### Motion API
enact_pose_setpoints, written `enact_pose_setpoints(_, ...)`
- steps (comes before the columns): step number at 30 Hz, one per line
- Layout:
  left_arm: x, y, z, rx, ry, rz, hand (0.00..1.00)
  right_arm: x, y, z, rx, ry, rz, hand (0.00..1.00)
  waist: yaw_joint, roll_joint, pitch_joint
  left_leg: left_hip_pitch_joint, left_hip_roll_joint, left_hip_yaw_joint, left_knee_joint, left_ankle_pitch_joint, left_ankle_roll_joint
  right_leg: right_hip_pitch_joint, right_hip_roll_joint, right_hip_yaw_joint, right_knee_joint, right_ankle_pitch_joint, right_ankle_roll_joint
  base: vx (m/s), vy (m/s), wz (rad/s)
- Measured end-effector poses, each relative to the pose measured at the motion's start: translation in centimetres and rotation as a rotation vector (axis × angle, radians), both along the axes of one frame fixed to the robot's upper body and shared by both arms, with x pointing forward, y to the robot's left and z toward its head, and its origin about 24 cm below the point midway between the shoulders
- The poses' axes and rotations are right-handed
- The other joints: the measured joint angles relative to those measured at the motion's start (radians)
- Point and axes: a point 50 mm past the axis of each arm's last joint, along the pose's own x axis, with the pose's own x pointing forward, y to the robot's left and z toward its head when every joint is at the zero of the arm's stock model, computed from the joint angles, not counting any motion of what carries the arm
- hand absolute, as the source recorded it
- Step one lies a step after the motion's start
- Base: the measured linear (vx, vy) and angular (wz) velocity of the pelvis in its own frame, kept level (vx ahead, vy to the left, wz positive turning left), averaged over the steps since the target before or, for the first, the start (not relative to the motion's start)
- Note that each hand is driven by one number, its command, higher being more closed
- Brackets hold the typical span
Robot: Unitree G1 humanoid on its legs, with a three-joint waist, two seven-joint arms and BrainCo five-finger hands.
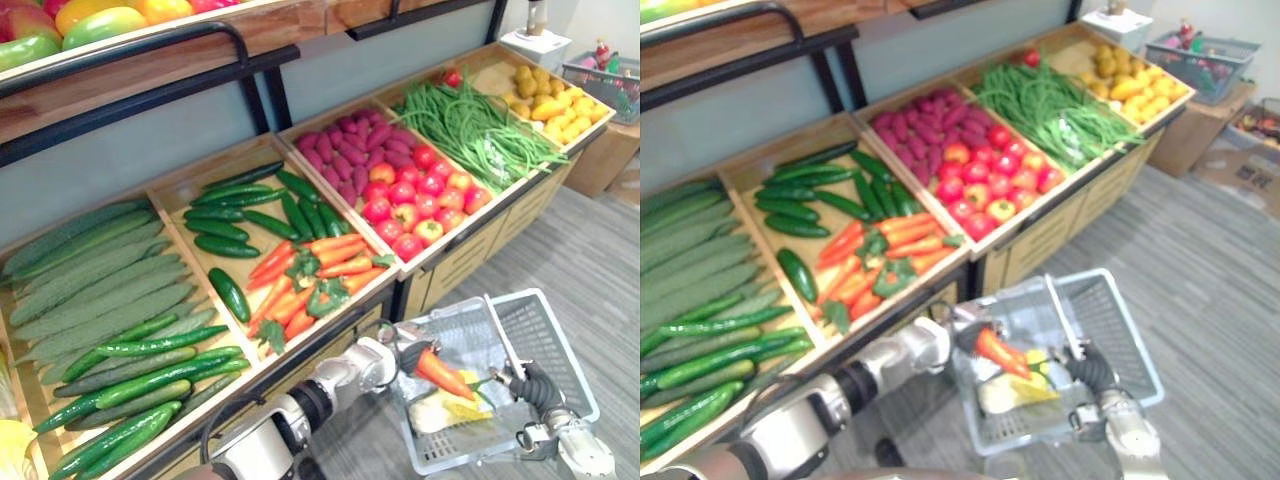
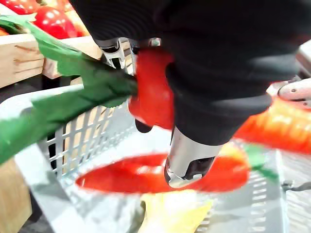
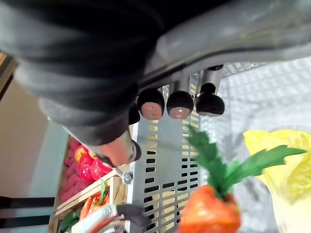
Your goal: Pick vegetable in the basket
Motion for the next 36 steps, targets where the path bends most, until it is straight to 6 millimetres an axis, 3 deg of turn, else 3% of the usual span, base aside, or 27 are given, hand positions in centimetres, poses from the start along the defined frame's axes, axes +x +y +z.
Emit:
enact_pose_setpoints(16, -0.3, -1.3, 0.9, -0.048, -0.030, -0.011, 0.00, -0.5, 0.0, -0.4, 0.003, 0.016, -0.014, 1.00, 0.002, -0.002, 0.000, 0.000, 0.000, -0.003, 0.000, 0.000, 0.000, 0.002, -0.002, -0.003, 0.000, 0.000, 0.000, 0.00, 0.000, 0.00)
enact_pose_setpoints(22, -0.4, -2.0, 2.9, -0.151, -0.058, -0.026, 0.00, -0.8, -0.2, -1.3, 0.001, 0.047, -0.050, 1.00, 0.012, -0.005, -0.001, -0.001, 0.000, -0.021, 0.000, 0.000, 0.000, 0.014, -0.003, -0.018, -0.001, -0.001, 0.001, 0.00, 0.001, 0.07)
enact_pose_setpoints(24, -0.6, -1.9, 4.5, -0.242, -0.074, -0.027, 0.00, -0.9, -0.5, -1.7, -0.014, 0.063, -0.076, 1.00, 0.021, -0.004, -0.002, -0.003, -0.001, -0.026, 0.000, 0.000, 0.000, 0.016, -0.002, -0.023, -0.001, -0.001, 0.001, -0.01, 0.005, 0.08)
enact_pose_setpoints(25, -0.9, -1.1, 6.7, -0.357, -0.109, -0.025, 0.00, -1.3, -1.1, -2.6, -0.021, 0.093, -0.119, 1.00, 0.039, -0.001, -0.005, -0.003, -0.001, -0.036, 0.000, 0.001, 0.001, 0.023, -0.001, -0.037, -0.001, -0.002, 0.001, 0.00, 0.001, 0.19)
enact_pose_setpoints(26, -1.1, -0.7, 7.6, -0.407, -0.132, -0.026, 0.00, -1.4, -1.3, -3.1, -0.020, 0.110, -0.140, 1.00, 0.041, 0.000, -0.006, -0.003, -0.002, -0.048, 0.000, 0.002, 0.002, 0.031, -0.001, -0.048, -0.003, -0.003, 0.001, 0.00, -0.002, 0.35)
enact_pose_setpoints(28, -1.8, 2.8, 11.6, -0.607, -0.238, -0.003, 0.00, -1.5, -1.7, -5.1, -0.064, 0.199, -0.200, 1.00, 0.060, -0.002, -0.010, -0.003, -0.003, -0.079, 0.000, 0.005, 0.005, 0.051, 0.000, -0.077, -0.003, -0.009, -0.001, 0.00, -0.001, 0.37)
enact_pose_setpoints(30, -1.7, 5.4, 13.2, -0.672, -0.318, 0.059, 0.00, -1.8, -1.8, -6.0, -0.077, 0.238, -0.229, 1.00, 0.085, -0.002, -0.011, -0.002, -0.003, -0.086, 0.000, 0.005, 0.006, 0.058, 0.000, -0.086, -0.003, -0.010, -0.002, -0.01, 0.002, 0.21)
enact_pose_setpoints(32, -1.1, 9.3, 13.4, -0.722, -0.373, 0.217, 0.00, -1.7, -1.6, -6.8, -0.099, 0.271, -0.235, 1.00, 0.099, 0.000, -0.012, -0.005, -0.008, -0.110, 0.000, 0.008, 0.009, 0.076, -0.002, -0.108, -0.010, -0.010, -0.002, -0.01, 0.008, 0.29)
enact_pose_setpoints(36, -1.7, 13.8, 12.0, -0.754, -0.402, 0.451, 0.00, -1.8, -1.2, -7.5, -0.120, 0.302, -0.247, 1.00, 0.113, -0.003, -0.014, -0.008, -0.013, -0.123, 0.000, 0.007, 0.008, 0.086, -0.003, -0.118, -0.019, -0.010, -0.003, -0.02, 0.014, 0.12)
